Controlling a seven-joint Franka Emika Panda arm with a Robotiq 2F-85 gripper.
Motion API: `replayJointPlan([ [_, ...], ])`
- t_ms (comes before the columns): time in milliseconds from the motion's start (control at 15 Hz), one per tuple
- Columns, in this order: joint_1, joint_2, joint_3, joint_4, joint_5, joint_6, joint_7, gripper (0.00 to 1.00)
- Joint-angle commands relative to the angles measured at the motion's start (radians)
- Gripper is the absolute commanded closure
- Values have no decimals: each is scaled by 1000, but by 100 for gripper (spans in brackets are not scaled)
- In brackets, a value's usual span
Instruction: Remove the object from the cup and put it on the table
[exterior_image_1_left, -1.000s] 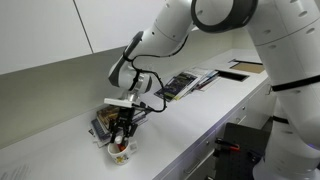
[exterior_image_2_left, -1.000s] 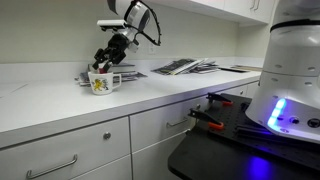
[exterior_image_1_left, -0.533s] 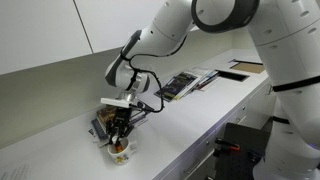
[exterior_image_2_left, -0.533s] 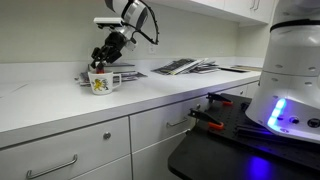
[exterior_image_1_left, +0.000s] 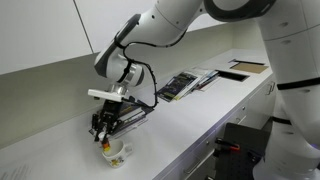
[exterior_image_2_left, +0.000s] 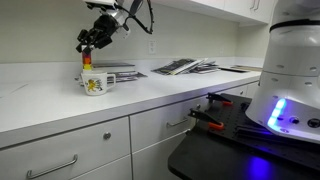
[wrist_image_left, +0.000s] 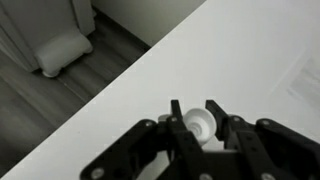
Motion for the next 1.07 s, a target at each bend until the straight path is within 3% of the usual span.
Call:
replayJointPlan([
  [0, 22, -123, 0, -88, 2, 56, -59, 92],
  [200, 38, -229, -5, -156, -70, 84, -28, 92],
  [533, 16, -361, -9, -298, -291, 96, 102, 92],
  [1000, -12, -326, -19, -431, -637, 218, 366, 92],
])
